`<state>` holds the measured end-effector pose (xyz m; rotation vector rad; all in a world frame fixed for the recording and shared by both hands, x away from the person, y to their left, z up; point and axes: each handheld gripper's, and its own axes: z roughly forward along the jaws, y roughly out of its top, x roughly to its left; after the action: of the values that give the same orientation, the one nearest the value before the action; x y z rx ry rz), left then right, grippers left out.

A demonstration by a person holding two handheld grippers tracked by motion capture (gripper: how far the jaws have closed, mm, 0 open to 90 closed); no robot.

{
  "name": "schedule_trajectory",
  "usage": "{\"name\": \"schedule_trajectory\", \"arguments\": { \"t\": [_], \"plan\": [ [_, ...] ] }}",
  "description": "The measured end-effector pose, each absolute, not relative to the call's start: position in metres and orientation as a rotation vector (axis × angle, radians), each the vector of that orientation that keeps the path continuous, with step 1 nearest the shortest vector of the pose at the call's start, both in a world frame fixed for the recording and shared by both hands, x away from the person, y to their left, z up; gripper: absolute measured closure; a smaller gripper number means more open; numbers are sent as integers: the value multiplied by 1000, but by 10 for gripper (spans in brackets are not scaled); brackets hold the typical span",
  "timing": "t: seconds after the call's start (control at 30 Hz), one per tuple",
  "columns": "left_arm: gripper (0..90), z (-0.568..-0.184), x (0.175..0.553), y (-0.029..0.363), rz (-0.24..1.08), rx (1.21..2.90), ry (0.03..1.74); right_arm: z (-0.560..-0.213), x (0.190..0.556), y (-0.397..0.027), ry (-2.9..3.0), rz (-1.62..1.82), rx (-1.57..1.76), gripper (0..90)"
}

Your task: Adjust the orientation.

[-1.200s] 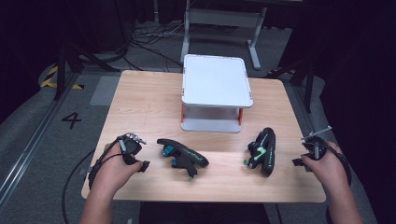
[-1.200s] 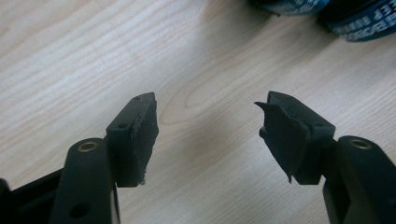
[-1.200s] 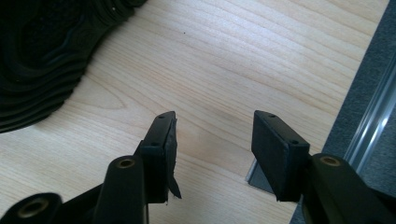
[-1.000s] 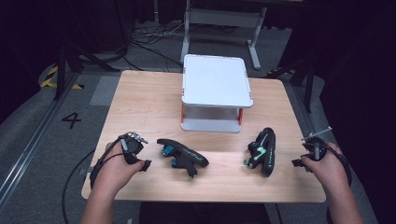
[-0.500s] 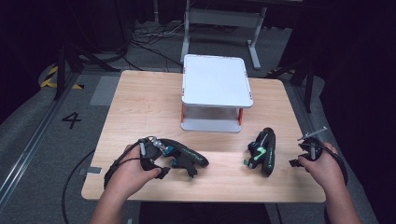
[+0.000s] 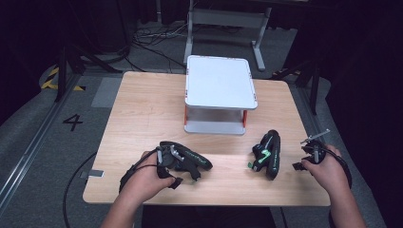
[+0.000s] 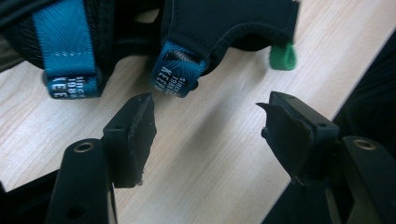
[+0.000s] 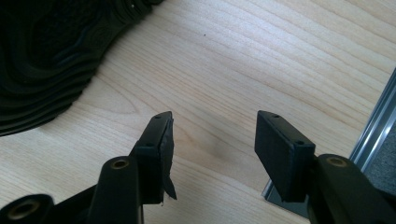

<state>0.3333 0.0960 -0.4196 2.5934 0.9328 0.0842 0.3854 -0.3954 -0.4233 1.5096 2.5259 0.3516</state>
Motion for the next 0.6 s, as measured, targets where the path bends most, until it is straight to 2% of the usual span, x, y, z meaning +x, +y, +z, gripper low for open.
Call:
{"name": "schedule_trajectory", "arguments": {
  "t": [0.23,0.33,0.43,0.5,0.6],
  "plan": [
    [389,-429,339,86,146,2595,1000,-426,386,-392,2540,327,1491,480],
    [420,-431,341,83,186,2545,1007,-426,386,-391,2547,339,1485,478],
    [469,-434,342,81,220,2567,1000,-426,386,-391,2548,334,1480,478],
    [591,-434,343,82,253,2575,1006,-427,386,-391,2556,339,1480,478],
    [662,-434,344,83,265,2585,989,-427,386,-390,2559,339,1477,478]
  ]
}}
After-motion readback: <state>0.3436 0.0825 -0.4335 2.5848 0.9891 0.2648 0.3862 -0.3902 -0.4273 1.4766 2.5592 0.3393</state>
